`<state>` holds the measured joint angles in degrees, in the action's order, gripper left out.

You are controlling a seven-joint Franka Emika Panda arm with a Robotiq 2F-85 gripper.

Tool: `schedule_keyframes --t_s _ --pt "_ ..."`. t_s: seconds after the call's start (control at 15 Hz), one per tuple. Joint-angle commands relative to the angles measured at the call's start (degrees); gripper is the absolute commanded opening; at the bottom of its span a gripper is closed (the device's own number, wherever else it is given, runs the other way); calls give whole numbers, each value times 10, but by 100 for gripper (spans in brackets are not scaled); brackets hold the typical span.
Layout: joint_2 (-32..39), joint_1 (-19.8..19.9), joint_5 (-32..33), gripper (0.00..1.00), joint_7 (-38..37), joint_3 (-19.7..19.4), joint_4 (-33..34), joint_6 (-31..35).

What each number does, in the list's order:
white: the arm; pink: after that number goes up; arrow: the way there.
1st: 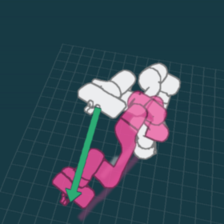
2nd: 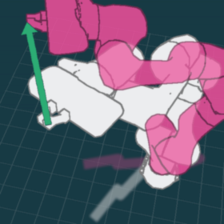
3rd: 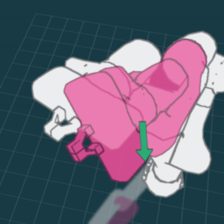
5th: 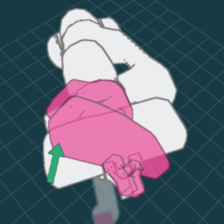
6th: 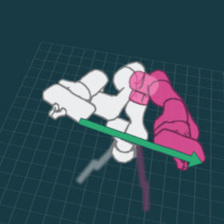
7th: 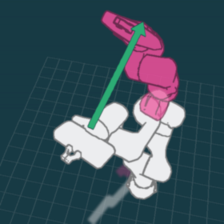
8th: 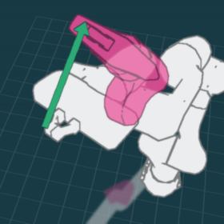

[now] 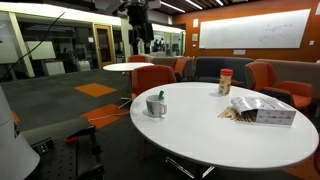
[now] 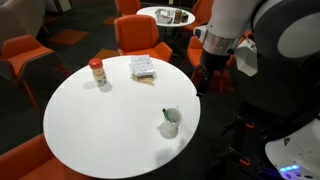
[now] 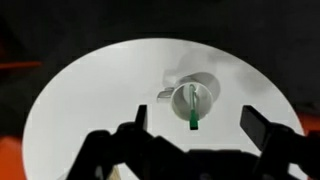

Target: Pick up the white cup from the table and slightly move it to the right.

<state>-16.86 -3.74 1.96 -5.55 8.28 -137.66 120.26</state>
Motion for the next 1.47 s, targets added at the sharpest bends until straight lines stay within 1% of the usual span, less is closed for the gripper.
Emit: schedule_keyframes --t_s 0.0,0.13,0.4,0.47,0.53,0.6,0.67,0.8,0.87,1.07,1.27,1.4 --pt "49 -11 -43 100 75 -32 -4 60" --pt "94 -9 -26 100 100 -30 -2 96" --pt "204 -19 16 100 63 -13 17 147" --pt "228 -25 35 100 55 -11 24 156" --pt "254 -33 73 100 31 -10 35 162" --pt "278 -41 97 100 21 -14 47 166" --pt "302 -52 136 100 -1 -19 65 165" --pt "338 -69 179 100 -21 -25 101 155" --pt "355 -75 187 100 -20 -24 119 152" --pt "395 -87 178 100 -1 -17 160 147" --pt "414 -101 159 100 5 -9 180 127" --pt "422 -112 157 100 -11 -11 191 110"
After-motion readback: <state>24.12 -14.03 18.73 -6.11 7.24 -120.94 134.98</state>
